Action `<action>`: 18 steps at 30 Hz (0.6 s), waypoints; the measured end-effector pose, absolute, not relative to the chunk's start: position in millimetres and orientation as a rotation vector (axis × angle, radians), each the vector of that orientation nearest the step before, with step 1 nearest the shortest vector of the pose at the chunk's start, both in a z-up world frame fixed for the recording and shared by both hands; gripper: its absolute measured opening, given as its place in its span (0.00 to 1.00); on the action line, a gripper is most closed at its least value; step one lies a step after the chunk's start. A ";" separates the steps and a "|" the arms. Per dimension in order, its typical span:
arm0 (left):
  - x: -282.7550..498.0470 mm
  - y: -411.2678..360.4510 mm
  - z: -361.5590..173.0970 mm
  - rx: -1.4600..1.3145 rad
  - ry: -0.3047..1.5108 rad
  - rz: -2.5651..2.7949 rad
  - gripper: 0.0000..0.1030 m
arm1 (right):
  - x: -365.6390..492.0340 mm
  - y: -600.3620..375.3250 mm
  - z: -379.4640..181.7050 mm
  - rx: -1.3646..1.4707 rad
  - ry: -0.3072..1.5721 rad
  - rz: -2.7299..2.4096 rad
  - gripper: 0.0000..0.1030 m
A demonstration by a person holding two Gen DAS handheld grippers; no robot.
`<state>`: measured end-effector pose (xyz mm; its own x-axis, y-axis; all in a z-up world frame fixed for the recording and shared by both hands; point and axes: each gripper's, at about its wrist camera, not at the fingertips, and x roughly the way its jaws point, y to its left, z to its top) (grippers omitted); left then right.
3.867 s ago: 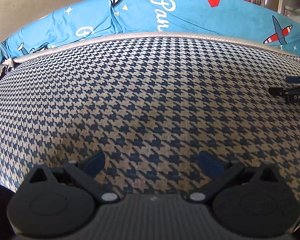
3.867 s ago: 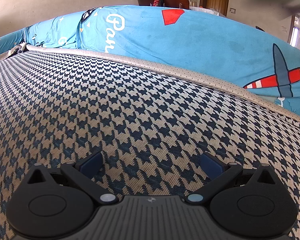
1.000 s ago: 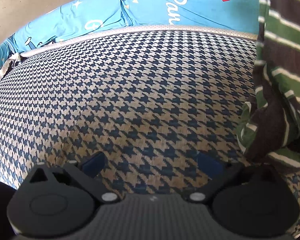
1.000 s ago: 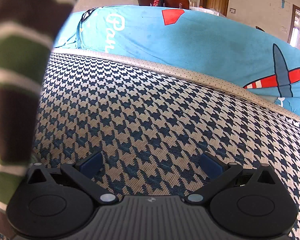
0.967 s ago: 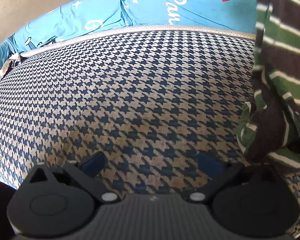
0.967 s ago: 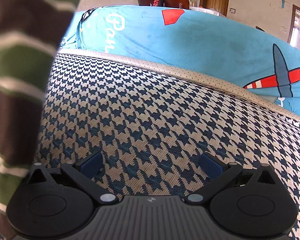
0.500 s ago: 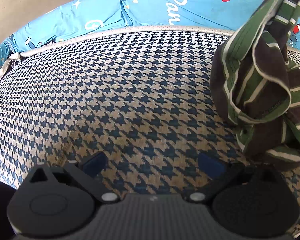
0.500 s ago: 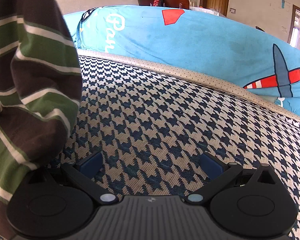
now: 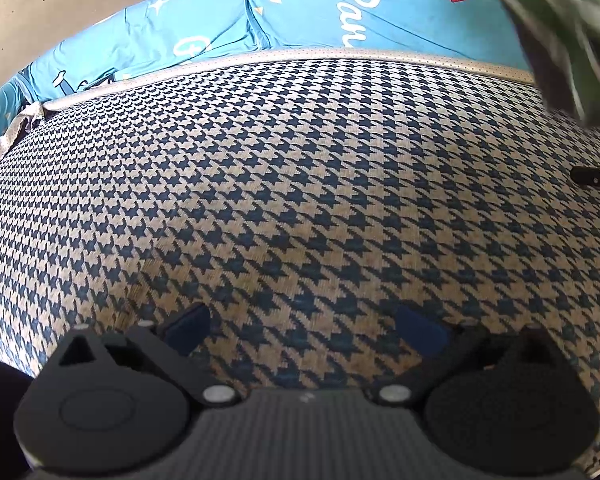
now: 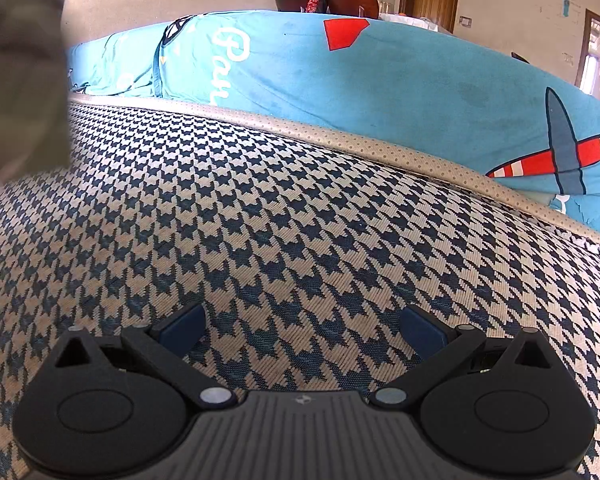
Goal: Fold clothes
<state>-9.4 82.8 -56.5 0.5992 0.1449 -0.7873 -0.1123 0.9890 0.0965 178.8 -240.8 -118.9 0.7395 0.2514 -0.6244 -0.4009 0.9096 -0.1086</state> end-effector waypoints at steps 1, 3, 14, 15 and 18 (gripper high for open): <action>-9.7 81.9 -56.5 0.041 0.915 0.149 1.00 | 178.6 -241.1 -118.9 -0.243 0.646 0.362 1.00; -11.0 81.2 -55.9 0.042 0.908 0.148 1.00 | 178.1 -241.6 -119.0 -0.244 0.646 0.362 1.00; -25.6 67.4 -56.6 0.060 0.906 0.153 1.00 | 177.4 -242.5 -118.8 -0.244 0.645 0.362 1.00; -26.3 67.2 -56.6 0.057 0.906 0.153 1.00 | 177.3 -242.5 -118.8 -0.244 0.646 0.362 1.00; -27.3 65.1 -56.5 0.063 0.906 0.154 1.00 | 177.2 -242.6 -118.9 -0.244 0.646 0.362 1.00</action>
